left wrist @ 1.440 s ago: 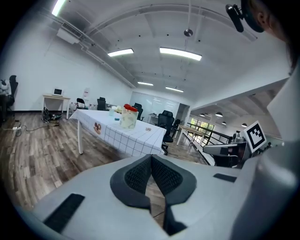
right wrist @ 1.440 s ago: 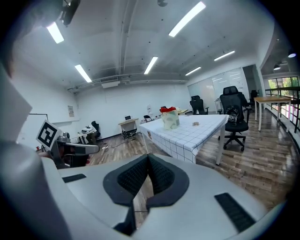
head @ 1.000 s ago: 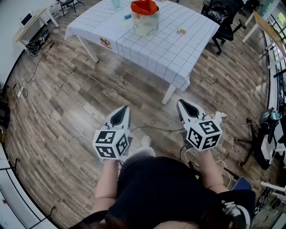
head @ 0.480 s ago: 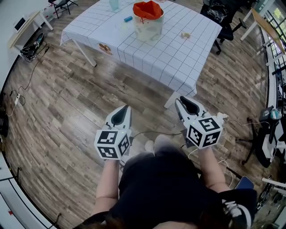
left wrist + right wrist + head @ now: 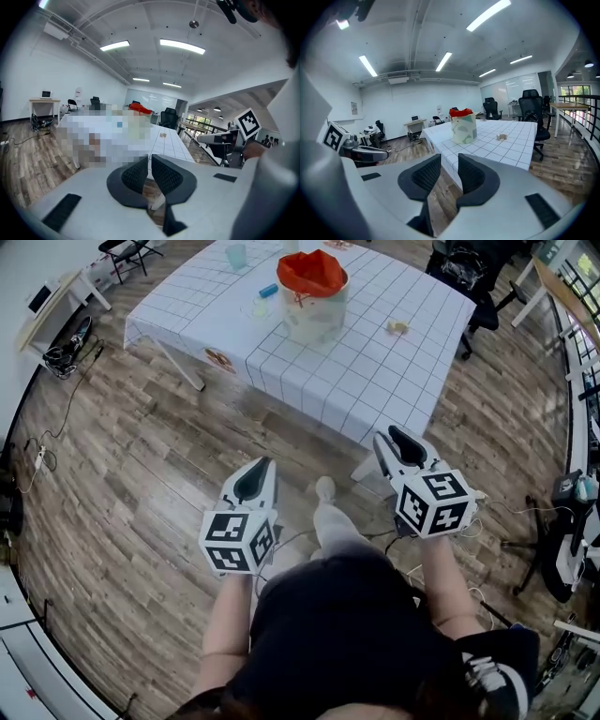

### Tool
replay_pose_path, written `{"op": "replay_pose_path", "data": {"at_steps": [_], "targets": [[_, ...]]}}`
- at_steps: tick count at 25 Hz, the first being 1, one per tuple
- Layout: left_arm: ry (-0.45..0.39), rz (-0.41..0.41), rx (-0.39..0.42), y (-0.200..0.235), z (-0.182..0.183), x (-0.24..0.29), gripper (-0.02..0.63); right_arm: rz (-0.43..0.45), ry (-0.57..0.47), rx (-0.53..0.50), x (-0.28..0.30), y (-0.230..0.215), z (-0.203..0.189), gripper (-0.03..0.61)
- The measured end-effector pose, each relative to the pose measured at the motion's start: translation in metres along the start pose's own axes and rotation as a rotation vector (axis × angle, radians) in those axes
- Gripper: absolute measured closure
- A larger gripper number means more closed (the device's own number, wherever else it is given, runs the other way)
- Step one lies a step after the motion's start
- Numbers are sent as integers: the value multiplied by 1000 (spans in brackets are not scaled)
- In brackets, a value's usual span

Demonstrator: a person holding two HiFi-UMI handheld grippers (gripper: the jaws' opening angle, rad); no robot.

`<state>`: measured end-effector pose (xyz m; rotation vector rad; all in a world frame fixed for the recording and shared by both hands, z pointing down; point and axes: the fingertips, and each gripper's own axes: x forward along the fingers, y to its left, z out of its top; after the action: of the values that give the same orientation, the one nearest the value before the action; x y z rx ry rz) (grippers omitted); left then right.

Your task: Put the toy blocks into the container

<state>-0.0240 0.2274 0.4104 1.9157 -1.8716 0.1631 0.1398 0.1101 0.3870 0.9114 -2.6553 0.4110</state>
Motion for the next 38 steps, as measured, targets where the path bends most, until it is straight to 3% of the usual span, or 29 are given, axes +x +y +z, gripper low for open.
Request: {"op": "replay_pose_path", "data": {"at_steps": [6, 16, 22, 38], "targets": [[6, -14, -3, 15, 33, 58, 584, -17, 17, -2, 53, -39, 26, 460], [29, -92, 21, 30, 88, 167, 584, -156, 82, -34, 126, -131, 62, 457], [52, -111, 27, 36, 105, 221, 583, -194, 109, -52, 170, -173, 80, 457], [118, -107, 30, 53, 104, 313, 583, -330, 178, -16, 269, -277, 51, 456]]}}
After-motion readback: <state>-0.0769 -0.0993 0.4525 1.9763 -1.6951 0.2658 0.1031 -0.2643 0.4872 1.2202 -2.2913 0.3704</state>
